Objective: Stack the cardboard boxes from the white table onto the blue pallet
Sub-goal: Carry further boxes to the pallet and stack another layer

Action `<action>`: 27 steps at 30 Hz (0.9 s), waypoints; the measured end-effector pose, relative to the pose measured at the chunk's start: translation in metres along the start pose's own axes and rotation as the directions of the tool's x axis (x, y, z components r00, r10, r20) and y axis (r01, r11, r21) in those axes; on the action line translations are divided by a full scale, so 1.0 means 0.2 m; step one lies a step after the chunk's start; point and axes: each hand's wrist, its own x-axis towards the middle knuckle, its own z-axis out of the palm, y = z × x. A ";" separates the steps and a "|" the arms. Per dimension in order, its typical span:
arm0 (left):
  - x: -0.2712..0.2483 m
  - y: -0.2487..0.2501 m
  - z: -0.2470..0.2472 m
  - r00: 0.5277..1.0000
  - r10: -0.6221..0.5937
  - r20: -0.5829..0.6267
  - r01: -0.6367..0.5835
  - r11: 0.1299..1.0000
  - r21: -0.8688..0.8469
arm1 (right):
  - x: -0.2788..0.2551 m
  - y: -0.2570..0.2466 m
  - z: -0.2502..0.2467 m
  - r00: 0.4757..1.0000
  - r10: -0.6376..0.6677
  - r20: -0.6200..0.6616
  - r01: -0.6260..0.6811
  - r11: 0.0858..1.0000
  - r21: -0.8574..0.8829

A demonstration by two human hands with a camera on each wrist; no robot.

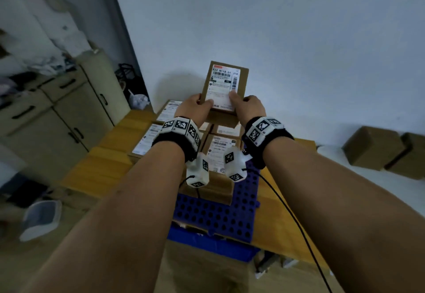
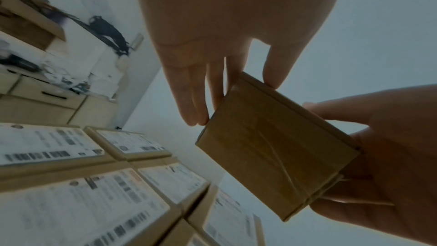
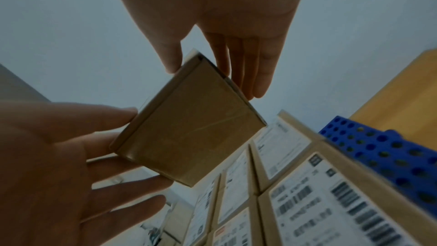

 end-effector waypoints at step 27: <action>0.70 -0.63 -0.51 0.957 -0.283 0.069 0.285 0.958 -0.021 | 0.33 -0.35 0.92 0.983 0.083 0.162 -0.078 0.996 -0.038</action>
